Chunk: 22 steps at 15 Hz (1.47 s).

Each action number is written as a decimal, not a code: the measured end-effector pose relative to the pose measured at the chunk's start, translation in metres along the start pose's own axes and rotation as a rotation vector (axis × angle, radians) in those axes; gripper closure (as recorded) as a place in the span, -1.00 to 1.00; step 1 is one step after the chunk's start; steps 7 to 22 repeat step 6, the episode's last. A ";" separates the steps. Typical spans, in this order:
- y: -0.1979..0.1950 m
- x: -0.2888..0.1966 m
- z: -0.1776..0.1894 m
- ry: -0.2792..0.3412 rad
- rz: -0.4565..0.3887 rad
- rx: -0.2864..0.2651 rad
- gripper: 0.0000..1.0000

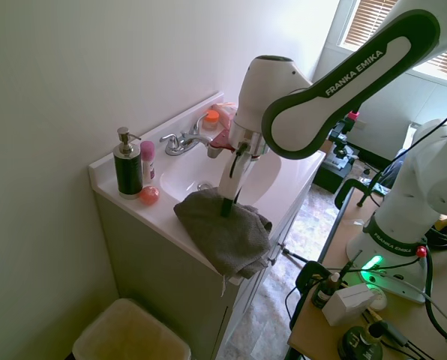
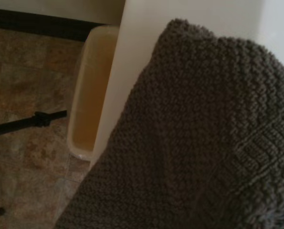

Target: Clean the sink

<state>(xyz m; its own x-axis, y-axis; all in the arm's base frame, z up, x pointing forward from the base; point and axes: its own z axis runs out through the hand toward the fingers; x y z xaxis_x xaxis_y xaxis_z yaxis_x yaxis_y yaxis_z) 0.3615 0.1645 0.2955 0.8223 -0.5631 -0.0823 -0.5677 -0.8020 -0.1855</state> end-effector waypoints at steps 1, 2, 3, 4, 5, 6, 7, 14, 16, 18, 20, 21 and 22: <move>-0.002 0.001 -0.012 0.021 0.001 0.022 -1.00; -0.004 0.002 -0.026 0.046 0.004 0.044 -1.00; -0.004 0.004 -0.042 0.075 0.006 0.060 -1.00; -0.002 0.009 -0.056 0.107 0.011 0.069 -1.00; 0.003 0.017 -0.067 0.134 0.021 0.071 -1.00; 0.011 0.028 -0.074 0.157 0.035 0.069 -1.00; 0.011 0.028 -0.074 0.157 0.035 0.069 -1.00; 0.011 0.028 -0.074 0.157 0.035 0.069 -1.00; 0.011 0.028 -0.074 0.157 0.035 0.069 -1.00; 0.011 0.028 -0.074 0.157 0.035 0.069 -1.00; 0.011 0.028 -0.074 0.157 0.035 0.069 -1.00; 0.011 0.028 -0.074 0.157 0.035 0.069 -1.00; 0.011 0.028 -0.074 0.157 0.035 0.069 -1.00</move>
